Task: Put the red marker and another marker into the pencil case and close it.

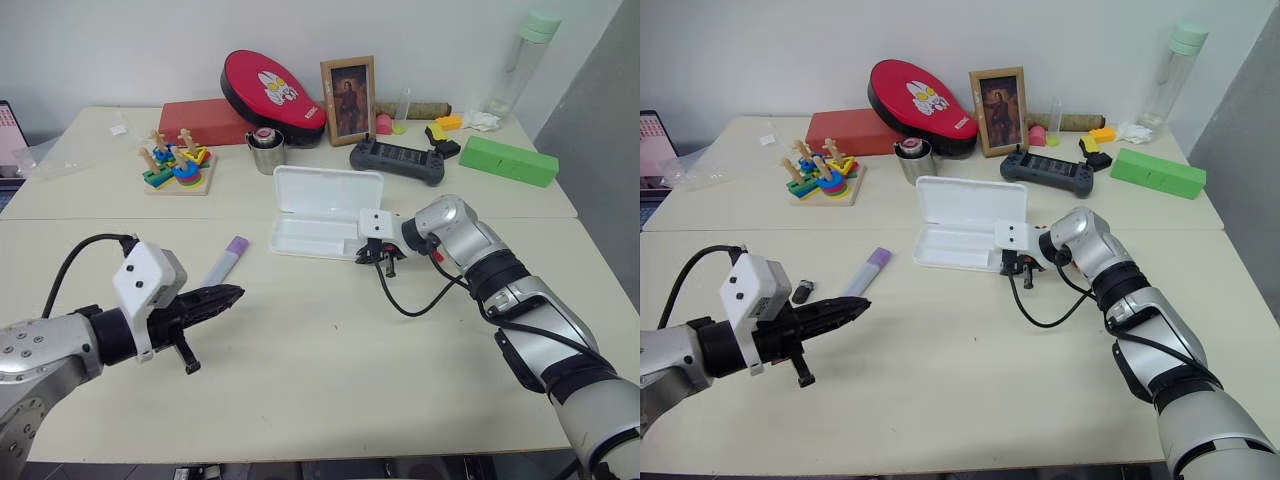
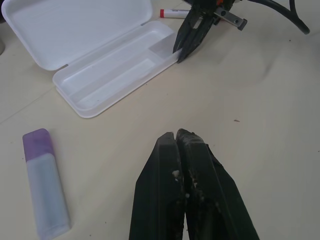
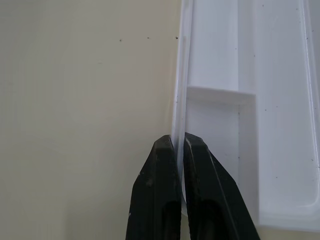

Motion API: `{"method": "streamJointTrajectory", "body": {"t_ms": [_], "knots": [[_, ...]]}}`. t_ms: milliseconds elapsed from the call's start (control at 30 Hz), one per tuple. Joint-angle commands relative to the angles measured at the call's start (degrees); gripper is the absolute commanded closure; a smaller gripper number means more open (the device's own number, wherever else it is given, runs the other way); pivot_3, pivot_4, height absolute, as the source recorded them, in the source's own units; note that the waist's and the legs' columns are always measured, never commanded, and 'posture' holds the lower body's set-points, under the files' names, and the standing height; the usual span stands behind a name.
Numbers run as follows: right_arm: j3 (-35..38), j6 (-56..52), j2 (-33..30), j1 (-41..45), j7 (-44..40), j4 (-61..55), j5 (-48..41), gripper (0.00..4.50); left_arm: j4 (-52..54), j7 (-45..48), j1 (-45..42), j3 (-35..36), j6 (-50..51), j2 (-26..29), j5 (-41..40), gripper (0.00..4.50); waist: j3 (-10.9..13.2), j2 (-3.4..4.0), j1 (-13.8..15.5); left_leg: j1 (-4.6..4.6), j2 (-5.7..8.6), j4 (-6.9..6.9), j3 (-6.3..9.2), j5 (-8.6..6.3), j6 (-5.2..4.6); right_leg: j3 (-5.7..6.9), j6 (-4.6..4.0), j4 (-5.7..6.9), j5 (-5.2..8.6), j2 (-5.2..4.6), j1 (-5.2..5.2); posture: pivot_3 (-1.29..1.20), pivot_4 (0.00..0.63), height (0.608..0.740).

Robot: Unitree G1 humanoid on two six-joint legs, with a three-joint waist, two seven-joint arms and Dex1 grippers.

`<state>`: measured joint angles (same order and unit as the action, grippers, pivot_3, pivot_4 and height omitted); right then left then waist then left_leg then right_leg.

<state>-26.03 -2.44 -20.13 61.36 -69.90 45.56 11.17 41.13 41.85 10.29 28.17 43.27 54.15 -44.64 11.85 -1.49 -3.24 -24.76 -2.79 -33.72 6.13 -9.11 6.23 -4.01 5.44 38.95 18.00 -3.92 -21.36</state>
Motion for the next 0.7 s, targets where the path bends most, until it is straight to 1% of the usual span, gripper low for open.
{"method": "streamJointTrajectory", "body": {"t_ms": [33, 67, 200, 300, 400, 533, 700], "knots": [[0.1, 0.4, -1.6, -2.2, -3.0, -4.6, -0.2, 4.49, 1.5, -0.4, -0.8, 0.0, -1.0, -0.2, 0.6, 4.4, 0.0, 0.0, 0.0, 0.0, 0.0, 0.0, 0.0, 0.0, 0.0, 0.0, 0.0, 0.0, 0.0, 0.0, 0.0, 0.0, 0.15, 0.74], [0.2, 0.3, -2.0, -2.7, -3.5, -5.9, -0.5, 4.49, 1.5, -0.4, -0.8, -0.1, -1.0, -0.3, 0.7, 4.4, 0.0, 0.0, 0.1, 0.0, 0.0, 0.0, 0.0, 0.0, 0.0, 0.0, 0.0, 0.0, 0.0, 0.0, 0.0, 0.0, 0.15, 0.74], [2.1, -4.1, -5.2, -6.7, -7.0, -17.3, -3.9, 4.49, 0.9, -0.1, -1.0, -0.5, -1.4, -0.5, 1.5, 4.4, 0.0, 0.01, 0.1, -0.01, 0.0, 0.01, 0.0, -0.01, 0.0, 0.01, 0.0, -0.01, 0.0, 0.0, 0.0, 0.0, 0.15, 0.74], [4.2, -11.4, -9.8, -12.9, -11.4, -32.7, -9.3, 4.49, -0.7, 0.3, -1.5, -1.9, -1.9, -0.3, 3.1, 4.4, 0.0, 0.05, 0.2, -0.01, 0.0, 0.02, 0.01, -0.01, 0.0, 0.01, 0.0, 0.0, 0.0, 0.0, -0.01, 0.0, 0.15, 0.74], [5.5, -16.3, -13.2, -16.8, -13.7, -42.1, -13.2, 4.49, -1.7, 0.4, -2.5, -2.1, -1.8, -0.7, 2.8, 4.4, 0.0, 0.06, 0.4, -0.03, 0.0, 0.02, 0.01, -0.01, 0.0, 0.01, 0.01, -0.01, 0.0, 0.0, -0.01, 0.0, 0.15, 0.74], [7.5, -22.8, -16.7, -21.0, -13.0, -50.7, -17.3, 4.49, -3.0, 0.9, -3.1, -2.8, -2.8, -0.6, 4.0, 4.4, 0.0, 0.05, 0.0, -0.01, 0.0, -0.02, 0.0, 0.0, 0.0, -0.01, 0.01, 0.0, 0.0, 0.0, -0.01, 0.0, 0.15, 0.74], [8.1, -27.2, -19.9, -25.6, -11.1, -58.4, -19.8, 4.49, -3.9, 1.6, -3.3, -3.1, -3.2, -0.6, 4.5, 4.4, 0.0, 0.05, 0.2, -0.02, 0.0, -0.05, 0.01, 0.0, 0.0, -0.01, 0.02, -0.01, 0.01, 0.0, 0.0, 0.0, 0.15, 0.74]]}}
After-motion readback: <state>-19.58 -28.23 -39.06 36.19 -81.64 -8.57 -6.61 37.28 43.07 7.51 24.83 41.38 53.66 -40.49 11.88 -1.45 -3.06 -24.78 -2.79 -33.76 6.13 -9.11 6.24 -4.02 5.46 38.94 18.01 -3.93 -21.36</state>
